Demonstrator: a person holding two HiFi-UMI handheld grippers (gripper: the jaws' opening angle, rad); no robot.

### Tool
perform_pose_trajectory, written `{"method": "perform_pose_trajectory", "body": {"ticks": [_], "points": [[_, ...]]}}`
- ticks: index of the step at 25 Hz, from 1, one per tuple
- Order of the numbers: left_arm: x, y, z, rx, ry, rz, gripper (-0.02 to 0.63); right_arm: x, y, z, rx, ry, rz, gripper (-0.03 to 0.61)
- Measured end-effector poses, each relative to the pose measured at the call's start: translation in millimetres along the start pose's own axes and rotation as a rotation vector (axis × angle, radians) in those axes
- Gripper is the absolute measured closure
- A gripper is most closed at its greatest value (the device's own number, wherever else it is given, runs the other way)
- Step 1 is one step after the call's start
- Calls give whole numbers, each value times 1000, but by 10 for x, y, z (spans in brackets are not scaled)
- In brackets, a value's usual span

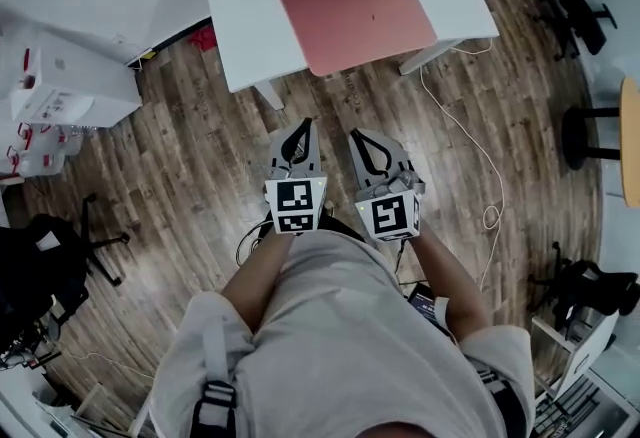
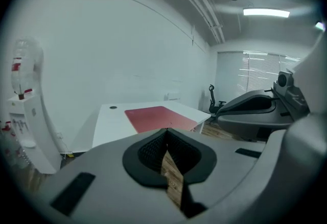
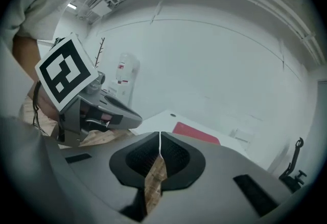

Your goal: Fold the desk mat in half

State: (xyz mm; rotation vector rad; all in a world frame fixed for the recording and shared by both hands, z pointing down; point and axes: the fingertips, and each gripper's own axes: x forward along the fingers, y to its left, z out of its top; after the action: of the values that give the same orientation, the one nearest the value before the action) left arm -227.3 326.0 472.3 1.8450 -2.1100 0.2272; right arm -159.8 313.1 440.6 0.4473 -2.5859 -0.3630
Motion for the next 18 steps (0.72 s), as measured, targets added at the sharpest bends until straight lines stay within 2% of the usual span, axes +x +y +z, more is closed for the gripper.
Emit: {"method": "perform_pose_trajectory", "body": {"ticks": [7,10,12,16,18], "points": [[560,301,-360,-29,108,-6,601,796,-124,-320,-64,109,33,537],[790,392,-574,-70,169,-34,601,1066,-139,-411,-66,151,61,537],[958,407,-721,-138,207,-56,601,1158,-212,-446,-24,177,72,537],[1326,440,-964,-330,254,-93,601,1278,-417,-494,6,231,83,537],[1475,412,-1045,-388,279,-122,601,1317,-520,-548,23,258,83,537]]}}
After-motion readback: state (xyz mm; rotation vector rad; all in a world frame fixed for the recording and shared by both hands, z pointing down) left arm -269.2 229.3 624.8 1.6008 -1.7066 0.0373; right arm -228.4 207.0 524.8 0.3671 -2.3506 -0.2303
